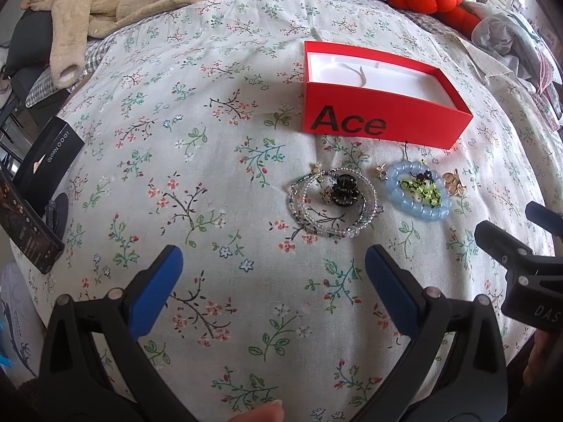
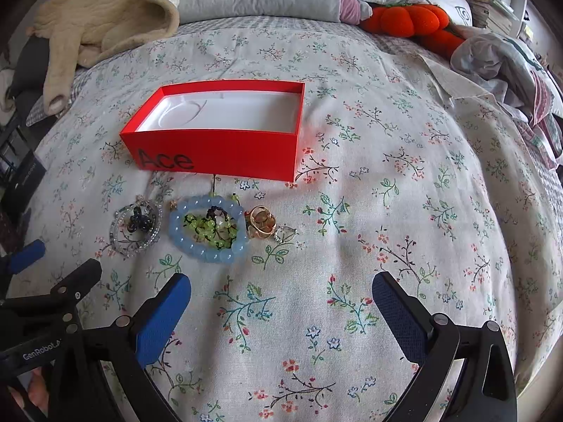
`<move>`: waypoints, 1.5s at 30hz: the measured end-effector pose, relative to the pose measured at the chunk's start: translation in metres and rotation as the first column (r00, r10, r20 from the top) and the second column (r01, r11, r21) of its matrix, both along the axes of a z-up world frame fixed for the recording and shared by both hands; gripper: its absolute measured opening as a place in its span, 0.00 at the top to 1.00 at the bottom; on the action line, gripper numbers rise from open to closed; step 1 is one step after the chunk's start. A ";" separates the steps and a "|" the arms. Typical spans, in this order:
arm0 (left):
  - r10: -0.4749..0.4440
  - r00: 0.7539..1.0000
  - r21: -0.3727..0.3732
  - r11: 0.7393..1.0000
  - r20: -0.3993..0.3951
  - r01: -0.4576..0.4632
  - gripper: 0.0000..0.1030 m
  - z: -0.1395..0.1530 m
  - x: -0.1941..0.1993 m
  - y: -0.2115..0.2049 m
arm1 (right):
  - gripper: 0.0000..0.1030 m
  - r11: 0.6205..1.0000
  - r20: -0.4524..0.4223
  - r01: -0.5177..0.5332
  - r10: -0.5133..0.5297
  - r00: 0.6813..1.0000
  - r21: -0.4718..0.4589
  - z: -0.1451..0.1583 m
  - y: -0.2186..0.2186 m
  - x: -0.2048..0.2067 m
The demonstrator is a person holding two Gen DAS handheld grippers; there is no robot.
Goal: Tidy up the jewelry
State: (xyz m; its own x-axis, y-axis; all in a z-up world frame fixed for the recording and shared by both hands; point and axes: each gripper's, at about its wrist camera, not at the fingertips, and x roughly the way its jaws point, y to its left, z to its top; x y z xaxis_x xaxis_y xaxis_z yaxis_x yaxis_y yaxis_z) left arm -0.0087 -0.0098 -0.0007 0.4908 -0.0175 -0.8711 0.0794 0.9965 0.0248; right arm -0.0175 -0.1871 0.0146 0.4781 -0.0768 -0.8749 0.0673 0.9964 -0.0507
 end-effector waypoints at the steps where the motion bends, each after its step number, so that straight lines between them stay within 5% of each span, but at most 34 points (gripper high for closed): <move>1: 0.001 1.000 0.000 1.000 0.001 -0.001 0.00 0.000 0.000 0.000 | 0.00 1.000 0.000 0.000 0.000 1.000 0.000 0.000 0.000 0.000; 37: 0.006 1.000 0.005 1.000 0.004 -0.006 0.00 0.001 0.001 0.005 | 0.00 1.000 -0.004 -0.001 0.001 1.000 0.000 0.000 -0.003 0.000; 45: -0.111 0.993 0.058 0.992 0.048 0.108 0.00 0.019 0.011 0.003 | 0.00 0.998 -0.032 -0.025 0.028 0.999 0.065 0.020 -0.013 0.016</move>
